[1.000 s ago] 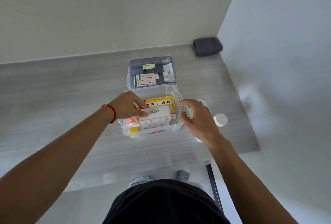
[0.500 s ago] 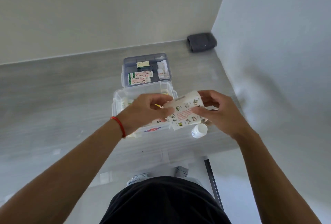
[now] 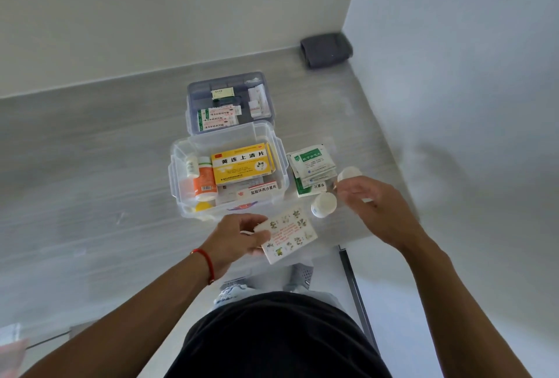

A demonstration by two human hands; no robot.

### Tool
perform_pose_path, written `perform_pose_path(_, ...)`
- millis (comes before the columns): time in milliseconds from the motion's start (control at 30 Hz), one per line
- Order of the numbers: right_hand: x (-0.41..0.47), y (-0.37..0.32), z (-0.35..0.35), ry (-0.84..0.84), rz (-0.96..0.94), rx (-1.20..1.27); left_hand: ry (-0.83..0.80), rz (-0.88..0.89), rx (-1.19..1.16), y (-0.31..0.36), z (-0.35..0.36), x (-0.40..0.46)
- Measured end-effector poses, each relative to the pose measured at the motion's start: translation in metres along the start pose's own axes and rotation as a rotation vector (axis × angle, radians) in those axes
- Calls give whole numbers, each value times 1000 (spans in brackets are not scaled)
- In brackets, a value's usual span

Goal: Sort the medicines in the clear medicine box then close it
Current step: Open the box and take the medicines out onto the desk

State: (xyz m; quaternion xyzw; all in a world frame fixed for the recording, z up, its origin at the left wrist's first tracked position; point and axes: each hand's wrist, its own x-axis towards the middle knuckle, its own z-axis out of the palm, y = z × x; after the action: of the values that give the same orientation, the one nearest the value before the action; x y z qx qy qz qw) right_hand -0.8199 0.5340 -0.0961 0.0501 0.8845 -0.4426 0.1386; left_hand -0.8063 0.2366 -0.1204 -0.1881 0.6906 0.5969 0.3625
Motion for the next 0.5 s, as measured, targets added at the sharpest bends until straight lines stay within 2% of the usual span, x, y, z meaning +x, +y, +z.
perform_pose_path(133, 7, 3, 5, -14, -14, -2, 8, -101, -40, -11, -5, 13)
perform_pose_path(300, 14, 3, 12, -50, -67, -11, 70, -129, -52, -12, 5, 35)
perform_pose_path(500, 22, -16, 13, -41, -144, 6, 446, -76, -27, -14, 20, 37)
